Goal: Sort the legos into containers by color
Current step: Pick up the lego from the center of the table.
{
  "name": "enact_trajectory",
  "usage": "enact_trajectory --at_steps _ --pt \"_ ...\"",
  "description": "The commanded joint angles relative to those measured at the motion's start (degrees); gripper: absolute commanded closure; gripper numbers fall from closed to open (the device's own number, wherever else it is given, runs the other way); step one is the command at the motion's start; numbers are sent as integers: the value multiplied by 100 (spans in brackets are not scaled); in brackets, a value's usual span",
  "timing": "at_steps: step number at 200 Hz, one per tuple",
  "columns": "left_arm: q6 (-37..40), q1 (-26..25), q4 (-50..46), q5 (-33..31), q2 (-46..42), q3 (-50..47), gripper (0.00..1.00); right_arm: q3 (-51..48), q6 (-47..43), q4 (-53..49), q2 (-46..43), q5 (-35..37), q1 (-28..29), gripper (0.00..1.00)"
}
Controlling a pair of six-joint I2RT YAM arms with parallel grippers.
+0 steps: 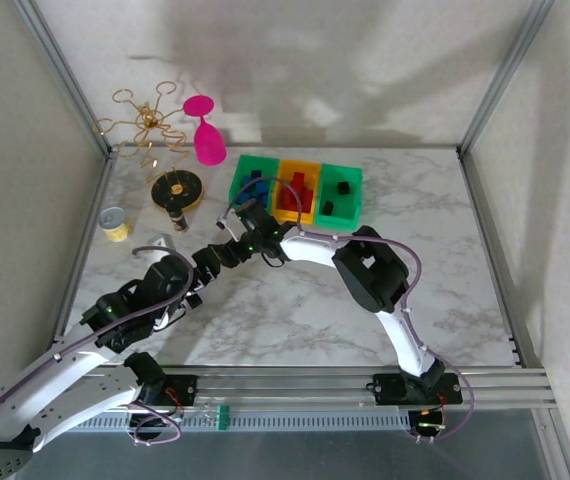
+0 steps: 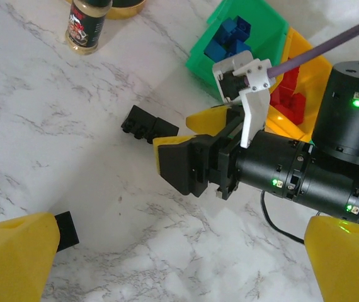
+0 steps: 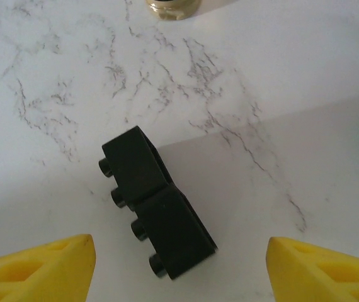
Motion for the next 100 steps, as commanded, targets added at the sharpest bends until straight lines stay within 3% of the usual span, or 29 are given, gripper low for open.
enact_trajectory --at_steps 1,50,100 --pt "-112 64 -183 -239 73 -58 0 378 -247 -307 304 -41 39 30" --pt "-39 74 -107 -178 152 -75 0 693 -367 -479 559 29 39 40" --pt "-37 82 -50 -163 168 -110 0 410 -398 -471 338 65 67 53"
